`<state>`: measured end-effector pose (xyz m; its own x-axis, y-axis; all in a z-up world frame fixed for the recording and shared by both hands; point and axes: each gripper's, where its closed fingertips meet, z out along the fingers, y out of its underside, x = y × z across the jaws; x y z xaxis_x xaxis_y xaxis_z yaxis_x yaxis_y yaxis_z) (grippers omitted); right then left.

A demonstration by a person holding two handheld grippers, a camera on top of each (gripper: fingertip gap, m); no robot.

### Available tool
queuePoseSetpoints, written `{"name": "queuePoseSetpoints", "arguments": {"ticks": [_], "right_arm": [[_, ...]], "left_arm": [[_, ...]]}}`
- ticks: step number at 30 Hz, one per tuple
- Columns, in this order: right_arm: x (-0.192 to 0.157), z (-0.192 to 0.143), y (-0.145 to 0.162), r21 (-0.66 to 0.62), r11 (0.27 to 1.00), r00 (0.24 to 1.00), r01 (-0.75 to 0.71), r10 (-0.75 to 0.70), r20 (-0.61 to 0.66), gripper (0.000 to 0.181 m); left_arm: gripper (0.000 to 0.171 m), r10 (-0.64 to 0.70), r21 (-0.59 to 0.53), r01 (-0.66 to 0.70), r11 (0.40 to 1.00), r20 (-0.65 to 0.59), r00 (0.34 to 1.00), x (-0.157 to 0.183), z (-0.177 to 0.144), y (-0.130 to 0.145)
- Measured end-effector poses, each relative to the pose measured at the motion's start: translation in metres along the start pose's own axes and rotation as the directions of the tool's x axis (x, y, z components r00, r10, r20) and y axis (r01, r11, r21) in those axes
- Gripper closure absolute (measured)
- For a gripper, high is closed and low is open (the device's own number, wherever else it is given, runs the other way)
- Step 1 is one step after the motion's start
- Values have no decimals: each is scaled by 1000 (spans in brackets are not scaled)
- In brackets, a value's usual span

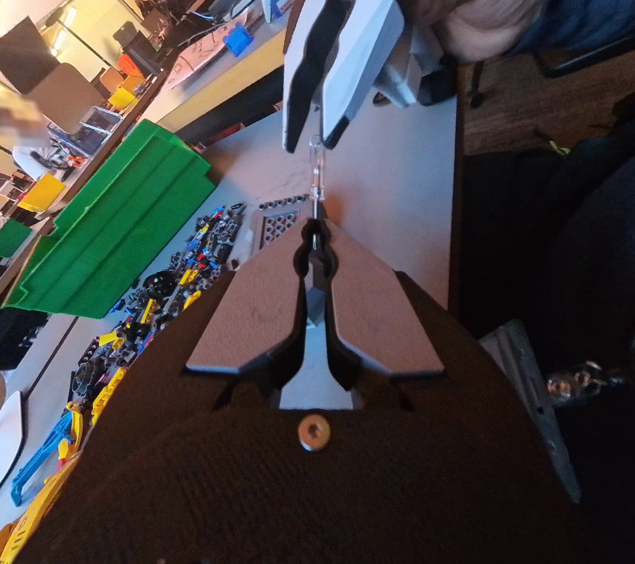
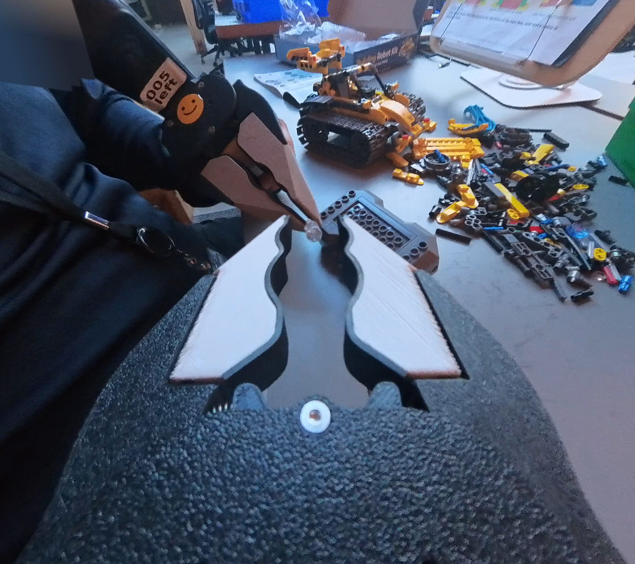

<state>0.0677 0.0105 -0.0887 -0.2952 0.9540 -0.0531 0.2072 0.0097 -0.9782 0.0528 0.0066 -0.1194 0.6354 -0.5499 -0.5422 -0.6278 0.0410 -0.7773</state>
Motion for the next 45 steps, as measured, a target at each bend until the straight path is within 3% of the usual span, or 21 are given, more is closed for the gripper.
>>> {"name": "queuePoseSetpoints", "arguments": {"ticks": [5, 8, 12, 19, 29, 35, 45], "right_arm": [[-4, 2, 1, -7, 997, 997, 83, -83, -11, 153], [-5, 5, 0, -7, 997, 997, 72, -72, -4, 139], [-7, 6, -8, 44, 996, 997, 73, -73, -8, 154], [-7, 14, -5, 15, 996, 996, 90, -90, -30, 173], [-4, 7, -12, 74, 995, 996, 73, -70, -48, 181], [2, -2, -18, 130, 991, 999, 26, -20, -50, 179], [8, 0, -13, 88, 996, 998, -1, 7, -62, 161]], "left_arm": [[171, -41, 22, 41, 999, -3, 999, -4, -1, -2], [171, -72, 40, 72, 997, -20, 997, -5, -3, -5], [171, -88, 57, 91, 994, -48, 995, -3, -3, -8], [171, -66, 64, 72, 995, -81, 995, 5, -2, -10], [171, -90, 72, 95, 993, -74, 993, 1, -2, -11], [171, -151, 87, 156, 984, -58, 987, -8, -4, -10], [171, -194, 108, 202, 973, -78, 978, -12, -7, -11]]}}
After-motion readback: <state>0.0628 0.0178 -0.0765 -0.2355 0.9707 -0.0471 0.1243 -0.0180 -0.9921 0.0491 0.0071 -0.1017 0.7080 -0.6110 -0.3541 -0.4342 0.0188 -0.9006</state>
